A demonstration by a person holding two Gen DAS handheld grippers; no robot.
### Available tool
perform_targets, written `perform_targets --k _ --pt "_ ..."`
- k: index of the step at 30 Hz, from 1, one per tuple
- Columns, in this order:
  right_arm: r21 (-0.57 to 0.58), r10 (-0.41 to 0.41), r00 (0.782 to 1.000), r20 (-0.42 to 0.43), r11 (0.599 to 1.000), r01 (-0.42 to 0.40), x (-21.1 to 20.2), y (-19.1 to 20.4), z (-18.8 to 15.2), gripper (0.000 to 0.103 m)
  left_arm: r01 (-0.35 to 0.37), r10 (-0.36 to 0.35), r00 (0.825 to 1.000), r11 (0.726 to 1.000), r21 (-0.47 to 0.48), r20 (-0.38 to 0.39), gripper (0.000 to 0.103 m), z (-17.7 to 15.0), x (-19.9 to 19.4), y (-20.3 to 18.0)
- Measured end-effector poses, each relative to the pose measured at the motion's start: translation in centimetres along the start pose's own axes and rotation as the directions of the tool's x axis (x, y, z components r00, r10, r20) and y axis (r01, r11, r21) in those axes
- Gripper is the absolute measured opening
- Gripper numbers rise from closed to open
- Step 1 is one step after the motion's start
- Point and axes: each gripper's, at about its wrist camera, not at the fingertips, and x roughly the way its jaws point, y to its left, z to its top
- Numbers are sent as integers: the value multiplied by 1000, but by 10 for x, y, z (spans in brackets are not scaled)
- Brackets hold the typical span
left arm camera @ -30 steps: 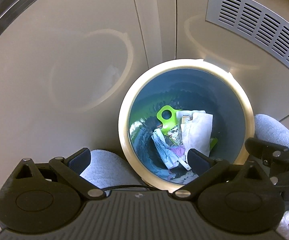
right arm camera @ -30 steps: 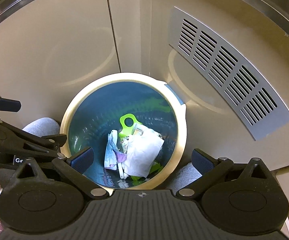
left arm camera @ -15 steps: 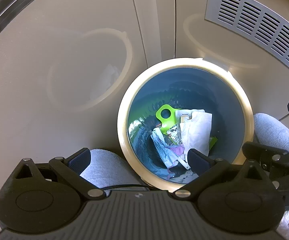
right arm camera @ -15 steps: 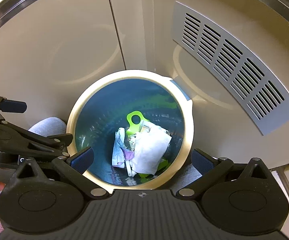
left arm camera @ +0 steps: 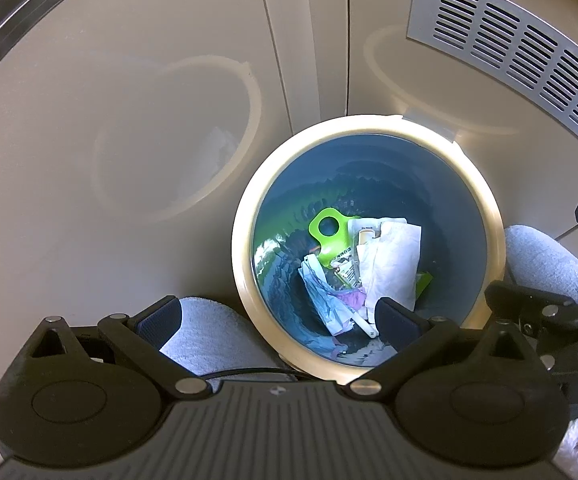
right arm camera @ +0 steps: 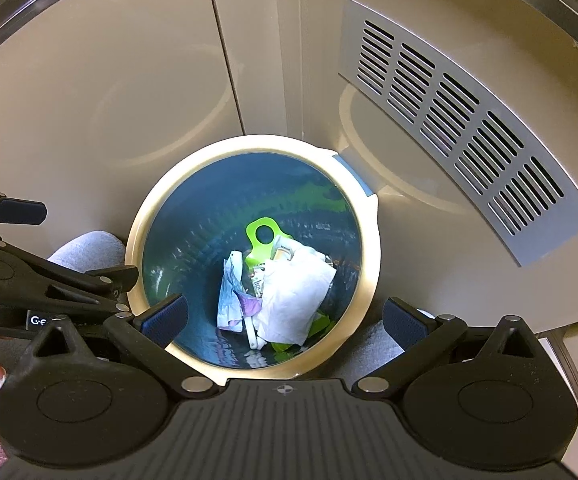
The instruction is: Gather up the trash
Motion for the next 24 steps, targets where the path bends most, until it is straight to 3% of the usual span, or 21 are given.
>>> perform_targets --k 18,24 --pt "-95 26 993 116 995 -15 -45 3 14 103 40 -38 991 999 -10 130 103 8 -51 16" --pt "-89 51 980 193 995 -35 -75 0 25 103 11 -8 979 1000 -13 201 103 9 -81 24"
